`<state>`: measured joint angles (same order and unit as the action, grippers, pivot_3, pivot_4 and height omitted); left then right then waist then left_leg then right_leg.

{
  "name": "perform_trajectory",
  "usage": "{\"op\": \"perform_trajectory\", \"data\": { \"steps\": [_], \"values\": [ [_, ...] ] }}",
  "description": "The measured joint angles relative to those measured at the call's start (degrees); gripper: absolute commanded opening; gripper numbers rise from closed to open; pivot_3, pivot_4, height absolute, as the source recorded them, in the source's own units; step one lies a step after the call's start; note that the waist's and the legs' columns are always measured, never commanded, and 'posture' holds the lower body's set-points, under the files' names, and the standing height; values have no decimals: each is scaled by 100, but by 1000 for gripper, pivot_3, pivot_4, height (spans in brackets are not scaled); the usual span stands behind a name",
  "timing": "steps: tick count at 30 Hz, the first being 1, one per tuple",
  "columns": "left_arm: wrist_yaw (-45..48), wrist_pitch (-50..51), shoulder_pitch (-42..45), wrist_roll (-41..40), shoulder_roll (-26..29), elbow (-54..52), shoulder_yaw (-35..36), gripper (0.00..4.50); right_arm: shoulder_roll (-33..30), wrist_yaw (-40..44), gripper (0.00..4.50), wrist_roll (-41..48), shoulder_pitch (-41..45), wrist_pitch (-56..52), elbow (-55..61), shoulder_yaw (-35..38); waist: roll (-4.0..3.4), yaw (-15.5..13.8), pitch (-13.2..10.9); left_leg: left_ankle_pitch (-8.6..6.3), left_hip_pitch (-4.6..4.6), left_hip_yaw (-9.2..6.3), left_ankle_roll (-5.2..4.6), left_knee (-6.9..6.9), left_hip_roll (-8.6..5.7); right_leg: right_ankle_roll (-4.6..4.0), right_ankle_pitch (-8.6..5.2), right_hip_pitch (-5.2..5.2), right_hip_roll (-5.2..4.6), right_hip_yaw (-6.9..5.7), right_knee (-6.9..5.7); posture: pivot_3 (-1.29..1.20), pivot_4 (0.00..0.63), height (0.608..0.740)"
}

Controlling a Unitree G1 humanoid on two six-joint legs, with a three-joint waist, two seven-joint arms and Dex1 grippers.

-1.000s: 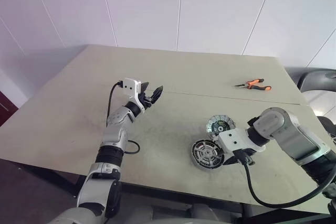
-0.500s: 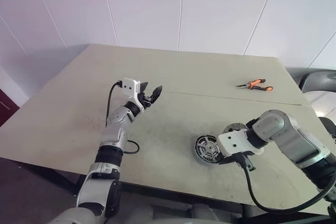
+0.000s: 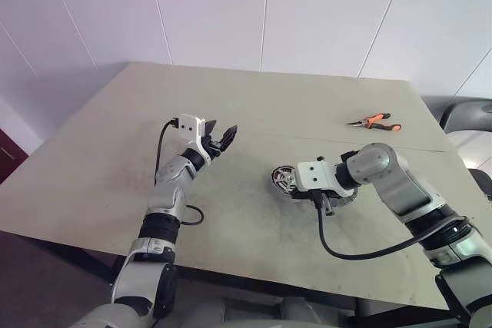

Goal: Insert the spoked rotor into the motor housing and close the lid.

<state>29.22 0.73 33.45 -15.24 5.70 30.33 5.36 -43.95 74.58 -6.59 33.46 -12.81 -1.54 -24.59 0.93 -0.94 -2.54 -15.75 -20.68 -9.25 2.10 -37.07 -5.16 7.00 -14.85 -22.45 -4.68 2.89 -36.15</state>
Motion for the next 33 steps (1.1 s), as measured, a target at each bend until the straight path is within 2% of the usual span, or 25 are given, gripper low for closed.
{"op": "perform_trajectory", "data": {
  "steps": [9,12,17,20,23,26,31,33],
  "values": [
    [-1,0,3,0,-3,0,-2,3667,-40,-10,202,-208,-29,328,-229,-16,-2,19,-1,-1,19,5,-2,2,-2,0,-1,18,7,0,-1,0,0,740],
    [-2,0,3,0,-2,1,-1,3667,-34,32,765,-169,-29,352,-294,4,-1,16,-1,-1,19,5,-2,1,-1,0,-1,19,6,0,0,0,0,740],
    [-1,0,4,2,6,2,-2,3667,180,36,2428,152,-27,197,-480,178,-2,23,-1,-1,18,4,-2,3,-1,0,0,16,6,0,-1,0,0,740],
    [26,0,4,4,19,2,-7,3667,684,33,2428,980,113,-529,-477,709,-4,38,-2,-1,18,2,-1,4,3,-2,1,13,8,1,-4,0,0,740],
    [109,-1,3,3,41,-4,-17,3667,974,-304,2428,1512,621,-1132,-473,1223,-7,18,-4,-1,18,0,-1,2,2,-4,2,12,7,1,-5,0,0,740],
    [198,-3,-2,4,153,-7,-11,3667,889,-692,1806,1556,951,-1237,-679,1542,-6,-26,-3,-1,15,-4,-2,5,-3,-4,2,16,5,-3,3,0,0,740],
    [241,-11,-1,4,284,-4,-2,3667,361,-1127,85,975,1025,-699,-1582,1502,-9,-23,-5,-2,5,10,-3,6,-11,-4,2,3,1,3,3,0,0,740],
    [255,-14,-1,6,284,-2,-7,3667,-30,-1399,13,428,1153,-217,-2117,1338,-11,-9,-6,-2,5,22,-3,8,-11,-4,2,1,2,4,2,0,0,740]
  ]
}}
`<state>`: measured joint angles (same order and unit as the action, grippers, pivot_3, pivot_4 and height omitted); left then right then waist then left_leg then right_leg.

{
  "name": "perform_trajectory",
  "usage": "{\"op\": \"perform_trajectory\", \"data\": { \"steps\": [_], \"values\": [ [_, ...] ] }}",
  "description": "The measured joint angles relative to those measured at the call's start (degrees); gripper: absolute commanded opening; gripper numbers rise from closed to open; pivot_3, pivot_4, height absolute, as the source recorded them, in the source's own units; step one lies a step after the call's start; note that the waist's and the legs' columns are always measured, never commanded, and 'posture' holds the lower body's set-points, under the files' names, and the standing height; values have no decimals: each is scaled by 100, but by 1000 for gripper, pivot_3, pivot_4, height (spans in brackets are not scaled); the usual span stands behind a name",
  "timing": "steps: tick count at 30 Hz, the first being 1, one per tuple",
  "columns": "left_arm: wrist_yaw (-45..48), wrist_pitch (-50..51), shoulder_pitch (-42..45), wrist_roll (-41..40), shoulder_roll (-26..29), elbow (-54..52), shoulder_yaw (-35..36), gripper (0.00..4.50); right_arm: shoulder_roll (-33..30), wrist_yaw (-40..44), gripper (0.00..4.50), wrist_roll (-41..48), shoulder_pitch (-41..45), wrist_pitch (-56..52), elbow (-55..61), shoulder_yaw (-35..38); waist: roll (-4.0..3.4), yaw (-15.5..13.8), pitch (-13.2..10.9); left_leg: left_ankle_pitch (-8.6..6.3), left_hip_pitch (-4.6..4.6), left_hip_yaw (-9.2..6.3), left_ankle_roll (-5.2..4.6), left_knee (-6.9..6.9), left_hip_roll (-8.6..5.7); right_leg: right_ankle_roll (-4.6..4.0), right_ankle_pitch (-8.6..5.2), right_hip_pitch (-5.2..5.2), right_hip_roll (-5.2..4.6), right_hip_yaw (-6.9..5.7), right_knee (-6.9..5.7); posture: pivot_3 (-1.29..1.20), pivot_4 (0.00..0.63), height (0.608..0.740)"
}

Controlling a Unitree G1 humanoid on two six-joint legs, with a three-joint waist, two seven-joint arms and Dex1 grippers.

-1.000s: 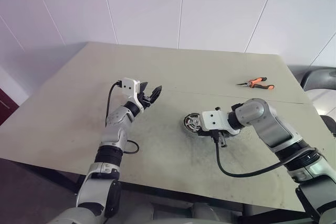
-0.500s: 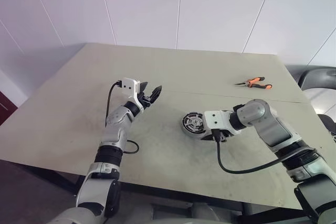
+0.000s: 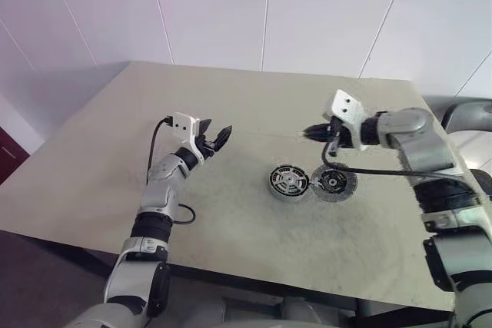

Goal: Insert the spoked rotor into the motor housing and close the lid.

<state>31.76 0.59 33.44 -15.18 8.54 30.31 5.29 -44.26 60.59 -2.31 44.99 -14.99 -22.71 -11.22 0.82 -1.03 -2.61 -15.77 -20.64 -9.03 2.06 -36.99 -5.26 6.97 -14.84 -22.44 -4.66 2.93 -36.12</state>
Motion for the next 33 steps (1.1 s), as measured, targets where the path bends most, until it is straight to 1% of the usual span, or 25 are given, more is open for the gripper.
{"op": "perform_trajectory", "data": {
  "steps": [4,6,7,9,12,15,17,20,24,29,33],
  "values": [
    [36,-12,3,18,-30,3,-24,3667,-514,-210,13,-727,105,690,-778,-233,-1,44,0,0,8,22,0,10,3,0,0,1,2,5,0,0,0,740],
    [51,-15,2,40,-43,4,-55,3667,-688,-222,13,-1003,92,855,-1038,-374,-7,58,-4,0,9,31,0,10,5,0,0,0,3,11,-1,0,0,740],
    [64,-15,3,47,-64,4,-64,3667,-761,-166,13,-1080,60,894,-1082,-418,-9,61,-4,0,10,33,0,10,6,0,0,0,3,13,-1,0,0,740],
    [117,-13,-1,48,-108,-1,-138,3667,-960,222,13,-1099,-170,914,-972,-476,-8,42,-3,-1,11,31,-2,9,7,1,-1,4,3,12,1,0,0,740],
    [235,-3,-18,47,-115,-8,-182,3667,-974,923,13,-828,-715,663,-545,-500,-9,48,-4,-2,10,33,-4,2,8,2,-1,7,2,14,2,0,0,740],
    [421,18,-101,80,-116,-94,-328,3667,-844,1595,13,-229,-1226,143,236,-473,-12,67,-3,-3,15,33,-5,0,14,3,-1,10,3,15,0,0,0,740],
    [529,41,-186,94,-141,-122,-456,3667,-652,1833,13,172,-1382,-220,701,-429,-13,72,-4,-3,15,31,-5,-5,16,3,0,10,3,16,-3,0,0,740],
    [562,60,-206,97,-161,-138,-516,3667,-424,1935,13,704,-1398,-720,1232,-256,-12,44,-4,-3,16,12,-5,-14,17,5,2,15,4,15,-4,0,0,740],
    [567,74,-220,98,-102,-174,-514,3667,-370,2002,13,1163,-1398,-1095,1541,-109,-12,16,-4,-3,13,7,-6,-13,15,6,2,15,2,13,0,0,0,740],
    [573,132,-228,99,-119,-176,-552,3667,-357,1829,13,1153,-1397,-1095,1570,-118,-12,25,-4,-3,11,7,-6,-10,14,6,2,11,2,13,0,0,0,740],
    [588,136,-231,101,-158,-189,-615,3667,-58,1416,13,1178,-1224,-1010,1404,-15,-14,59,-5,-3,17,13,-5,-10,16,5,3,11,5,14,-5,0,0,740]
  ]
}}
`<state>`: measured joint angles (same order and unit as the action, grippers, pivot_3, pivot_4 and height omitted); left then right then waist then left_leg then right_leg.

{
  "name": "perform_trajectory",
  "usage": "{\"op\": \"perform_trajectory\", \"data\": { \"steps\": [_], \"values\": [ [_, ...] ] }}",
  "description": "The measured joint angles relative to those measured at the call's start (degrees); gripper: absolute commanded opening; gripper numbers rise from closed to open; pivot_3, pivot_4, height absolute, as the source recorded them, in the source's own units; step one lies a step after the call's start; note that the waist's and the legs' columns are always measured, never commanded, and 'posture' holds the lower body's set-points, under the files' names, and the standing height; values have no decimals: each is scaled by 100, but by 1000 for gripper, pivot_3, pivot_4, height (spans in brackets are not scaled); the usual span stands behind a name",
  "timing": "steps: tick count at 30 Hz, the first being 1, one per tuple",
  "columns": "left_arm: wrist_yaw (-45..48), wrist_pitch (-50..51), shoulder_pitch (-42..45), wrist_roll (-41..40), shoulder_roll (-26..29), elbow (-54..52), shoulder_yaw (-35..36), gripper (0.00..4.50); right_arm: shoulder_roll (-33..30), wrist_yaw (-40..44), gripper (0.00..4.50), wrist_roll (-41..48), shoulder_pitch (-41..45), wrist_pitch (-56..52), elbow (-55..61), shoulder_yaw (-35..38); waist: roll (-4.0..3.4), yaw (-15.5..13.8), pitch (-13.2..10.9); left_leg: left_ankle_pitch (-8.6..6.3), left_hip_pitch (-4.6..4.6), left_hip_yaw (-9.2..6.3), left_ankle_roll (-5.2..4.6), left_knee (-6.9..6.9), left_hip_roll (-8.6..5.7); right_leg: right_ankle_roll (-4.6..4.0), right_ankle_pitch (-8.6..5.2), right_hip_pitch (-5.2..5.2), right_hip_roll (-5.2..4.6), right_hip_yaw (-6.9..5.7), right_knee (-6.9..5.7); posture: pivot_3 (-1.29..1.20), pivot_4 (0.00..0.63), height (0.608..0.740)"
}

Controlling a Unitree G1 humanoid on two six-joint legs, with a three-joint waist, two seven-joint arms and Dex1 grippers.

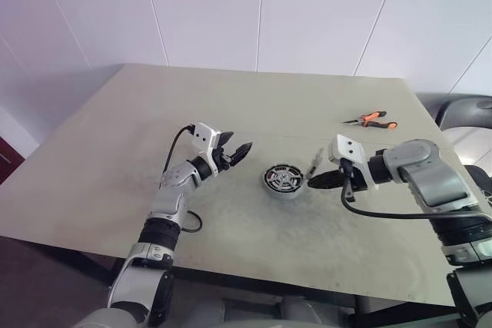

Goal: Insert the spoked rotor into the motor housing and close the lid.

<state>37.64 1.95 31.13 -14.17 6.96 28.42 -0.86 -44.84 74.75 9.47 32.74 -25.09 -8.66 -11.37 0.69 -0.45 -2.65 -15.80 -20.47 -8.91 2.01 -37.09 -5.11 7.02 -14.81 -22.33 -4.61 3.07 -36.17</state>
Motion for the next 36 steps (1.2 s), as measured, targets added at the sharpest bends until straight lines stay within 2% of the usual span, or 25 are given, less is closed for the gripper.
{"op": "perform_trajectory", "data": {
  "steps": [5,9,14,20,26,30,36],
  "values": [
    [24,8,-6,2,-5,-2,-33,3667,-42,-603,13,-636,358,596,-680,-29,1,-43,1,0,-3,0,0,-1,-4,0,0,2,-1,-2,4,0,0,740],
    [66,28,-6,2,12,-3,-44,3667,-27,-638,13,-668,387,702,-958,-24,1,-20,0,-1,-6,1,-1,8,-4,-1,0,-8,-3,1,4,0,0,740],
    [74,34,-9,14,2,-5,-56,3667,-257,-713,13,-1120,452,1033,-1339,-142,0,-32,1,-1,-3,5,-1,6,-6,-1,0,-2,-2,0,4,0,0,740],
    [87,44,-58,46,-20,-14,-63,3667,33,-1333,13,-1354,612,1598,-1853,-110,-1,11,1,0,2,26,0,6,-5,-1,0,-5,0,7,-1,0,0,740],
    [106,65,-68,75,-22,-48,-67,3667,521,-1919,13,-1255,806,1931,-2032,120,-1,-27,1,0,0,23,0,5,-4,-2,1,-4,-1,7,2,0,0,740],
    [114,109,-68,97,-32,-50,-68,3667,844,-1730,13,-771,720,1509,-1792,285,-1,-28,1,0,-1,18,-1,6,-4,-2,1,-6,-1,7,2,0,0,740],
    [115,114,-71,104,-27,-53,-65,3667,799,-1338,13,-405,521,982,-1433,331,-2,-19,2,0,1,14,-1,5,-6,-2,1,-4,-1,7,0,0,0,740]
  ]
}}
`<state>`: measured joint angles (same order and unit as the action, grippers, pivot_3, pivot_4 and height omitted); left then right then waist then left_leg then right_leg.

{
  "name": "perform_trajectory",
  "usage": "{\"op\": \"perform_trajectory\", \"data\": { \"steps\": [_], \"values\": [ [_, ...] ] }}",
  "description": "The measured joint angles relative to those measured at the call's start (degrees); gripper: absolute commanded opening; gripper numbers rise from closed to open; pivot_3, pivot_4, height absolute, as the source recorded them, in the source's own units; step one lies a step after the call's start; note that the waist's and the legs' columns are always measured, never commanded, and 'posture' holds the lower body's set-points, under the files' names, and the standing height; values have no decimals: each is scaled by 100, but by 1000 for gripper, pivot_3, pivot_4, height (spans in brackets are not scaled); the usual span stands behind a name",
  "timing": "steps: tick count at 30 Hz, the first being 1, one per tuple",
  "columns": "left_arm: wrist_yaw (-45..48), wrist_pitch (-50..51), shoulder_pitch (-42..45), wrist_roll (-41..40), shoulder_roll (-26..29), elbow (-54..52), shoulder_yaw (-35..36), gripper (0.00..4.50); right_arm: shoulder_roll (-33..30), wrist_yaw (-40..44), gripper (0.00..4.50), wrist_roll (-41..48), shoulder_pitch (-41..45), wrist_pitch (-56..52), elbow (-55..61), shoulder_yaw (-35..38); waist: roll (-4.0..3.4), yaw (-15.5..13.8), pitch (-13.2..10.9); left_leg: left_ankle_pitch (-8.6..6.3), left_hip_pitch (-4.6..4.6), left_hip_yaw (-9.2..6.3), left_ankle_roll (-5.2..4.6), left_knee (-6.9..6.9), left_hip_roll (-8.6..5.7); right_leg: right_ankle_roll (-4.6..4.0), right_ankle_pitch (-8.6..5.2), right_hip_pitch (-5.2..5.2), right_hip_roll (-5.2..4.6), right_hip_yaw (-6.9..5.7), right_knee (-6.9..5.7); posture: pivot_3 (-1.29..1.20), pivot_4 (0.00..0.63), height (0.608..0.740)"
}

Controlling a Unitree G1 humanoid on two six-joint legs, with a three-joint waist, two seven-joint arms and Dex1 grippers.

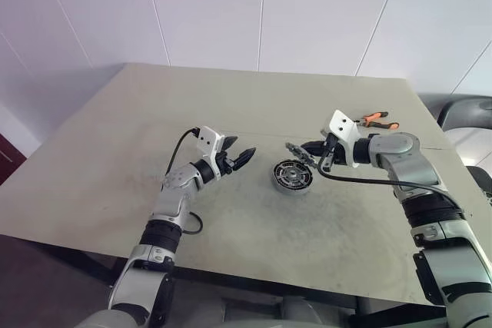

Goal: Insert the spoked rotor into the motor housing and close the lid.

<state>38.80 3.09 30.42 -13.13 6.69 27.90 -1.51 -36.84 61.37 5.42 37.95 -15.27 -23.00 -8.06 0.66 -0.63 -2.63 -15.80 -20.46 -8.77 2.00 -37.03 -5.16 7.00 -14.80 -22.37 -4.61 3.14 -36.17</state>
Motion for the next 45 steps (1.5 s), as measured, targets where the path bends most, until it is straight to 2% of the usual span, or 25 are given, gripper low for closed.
{"op": "perform_trajectory", "data": {
  "steps": [6,12,16,18,23,26,30,38,45],
  "values": [
    [-1,3,-3,2,2,-3,1,3667,-135,394,13,234,-287,-427,465,18,0,-5,0,0,-2,1,0,2,1,0,0,-1,1,-2,1,0,0,740],
    [-2,3,-4,3,-2,-3,1,3667,274,239,13,175,-938,-623,1035,-390,-2,-1,2,0,2,-1,0,-1,2,1,0,0,2,0,-3,0,0,740],
    [-2,3,-5,4,0,-3,1,3667,364,-61,13,16,-972,-373,1008,-501,-1,-10,3,0,10,-3,0,-13,0,-1,2,16,2,0,-2,0,0,740],
    [-2,3,-6,4,12,-4,2,3667,469,-148,13,105,-958,-394,900,-398,-1,-9,3,2,11,-1,0,-15,1,-4,5,17,4,0,-2,0,0,740],
    [37,112,-39,-15,-4,-23,12,3667,664,-14,13,1136,-666,-1180,986,344,-2,-3,2,3,4,-13,1,-8,2,-3,9,7,4,-1,-1,0,0,740],
    [55,146,-40,-12,1,-65,13,3667,691,-89,558,1387,-533,-1418,1183,548,-2,-9,3,2,4,-19,2,1,2,-3,8,5,4,-6,1,0,0,740],
    [55,146,-41,-6,0,-76,11,3667,839,-317,1868,1354,-571,-1443,1186,493,-2,-6,3,2,0,-16,2,0,1,-3,8,1,4,-5,1,0,0,740],
    [56,146,-42,-5,4,-91,9,3667,878,-816,4478,520,-662,-1114,902,-107,-2,-3,3,2,1,-15,2,0,1,-4,8,2,4,-5,0,0,0,740],
    [56,146,-45,-5,6,-108,11,3667,977,-1054,4478,430,-661,-1180,664,-132,-3,-5,3,2,3,-16,2,-1,0,-4,8,4,4,-5,0,0,0,740]
  ]
}}
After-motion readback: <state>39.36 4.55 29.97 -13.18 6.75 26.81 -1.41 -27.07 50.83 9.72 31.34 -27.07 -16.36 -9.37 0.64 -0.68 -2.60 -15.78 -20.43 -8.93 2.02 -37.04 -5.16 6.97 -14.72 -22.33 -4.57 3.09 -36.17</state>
